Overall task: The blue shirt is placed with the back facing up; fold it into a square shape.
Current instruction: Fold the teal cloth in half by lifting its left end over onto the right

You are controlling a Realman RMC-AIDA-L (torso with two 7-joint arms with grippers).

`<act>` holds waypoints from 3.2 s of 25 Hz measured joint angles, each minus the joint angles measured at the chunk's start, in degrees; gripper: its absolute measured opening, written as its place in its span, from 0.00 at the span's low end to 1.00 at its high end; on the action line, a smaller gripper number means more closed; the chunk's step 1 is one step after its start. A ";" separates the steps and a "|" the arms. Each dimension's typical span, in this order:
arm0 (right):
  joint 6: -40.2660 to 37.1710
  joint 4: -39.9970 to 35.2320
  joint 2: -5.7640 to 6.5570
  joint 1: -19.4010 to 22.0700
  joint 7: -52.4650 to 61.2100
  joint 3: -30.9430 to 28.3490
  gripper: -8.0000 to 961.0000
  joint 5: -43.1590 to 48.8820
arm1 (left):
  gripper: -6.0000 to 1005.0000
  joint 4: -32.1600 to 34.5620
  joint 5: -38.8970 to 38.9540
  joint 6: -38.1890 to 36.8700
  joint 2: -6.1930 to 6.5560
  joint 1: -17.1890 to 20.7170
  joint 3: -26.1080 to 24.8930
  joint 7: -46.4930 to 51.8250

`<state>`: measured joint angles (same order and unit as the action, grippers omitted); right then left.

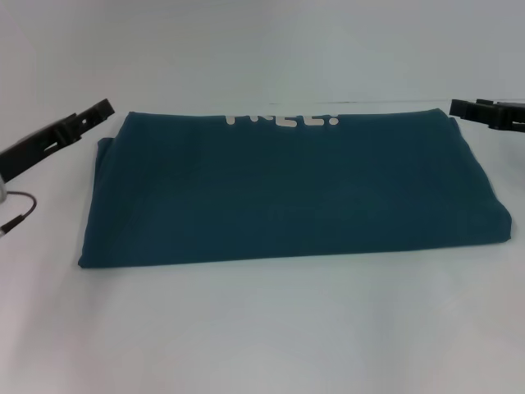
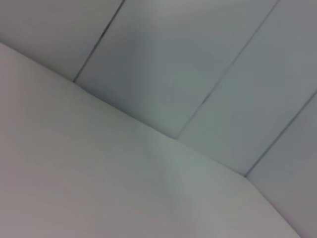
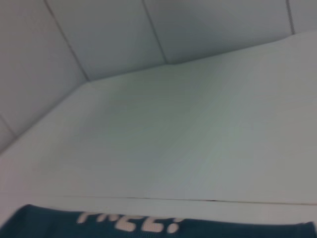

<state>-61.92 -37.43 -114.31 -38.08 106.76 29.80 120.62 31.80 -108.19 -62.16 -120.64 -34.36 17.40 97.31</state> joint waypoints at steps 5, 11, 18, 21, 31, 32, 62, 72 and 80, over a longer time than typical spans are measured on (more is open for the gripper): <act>-8.31 -1.78 1.49 3.52 3.39 0.10 0.61 -1.76 | 0.80 1.52 -0.54 -3.90 -0.44 3.29 0.07 0.05; -14.45 -1.46 3.21 6.27 7.40 0.40 0.61 -1.44 | 0.80 3.89 -1.42 -7.15 -1.04 7.85 2.02 1.05; -17.47 -1.57 4.20 7.90 11.75 0.49 0.61 2.36 | 0.80 6.08 -5.01 -8.34 -1.54 10.78 2.37 2.85; -17.26 -1.37 4.26 7.97 13.22 0.29 0.61 4.54 | 0.80 6.22 -7.77 -8.35 -1.56 10.83 2.38 3.01; -14.03 -1.49 3.74 7.60 16.43 0.36 0.60 8.13 | 0.77 6.21 -11.79 -7.72 -1.59 9.78 4.66 3.20; -13.80 -1.50 3.71 7.60 16.44 0.31 0.60 8.13 | 0.77 6.23 -12.32 -7.69 -1.52 9.65 4.66 3.36; -12.95 -1.33 3.67 7.61 16.46 -0.01 0.60 8.01 | 0.68 6.12 -16.62 -5.40 -1.71 9.53 6.19 3.73; -12.87 -1.33 3.56 7.85 16.46 -0.01 0.60 7.81 | 0.65 6.77 -18.03 -3.76 -1.71 8.92 7.99 5.21; -12.79 -1.33 3.45 8.02 16.46 -0.06 0.60 7.78 | 0.28 7.24 -18.04 -2.57 -1.79 8.83 8.09 5.85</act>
<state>-74.71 -38.76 -110.86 -30.05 123.22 29.74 128.40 39.04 -126.23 -64.74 -122.43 -25.53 25.49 103.17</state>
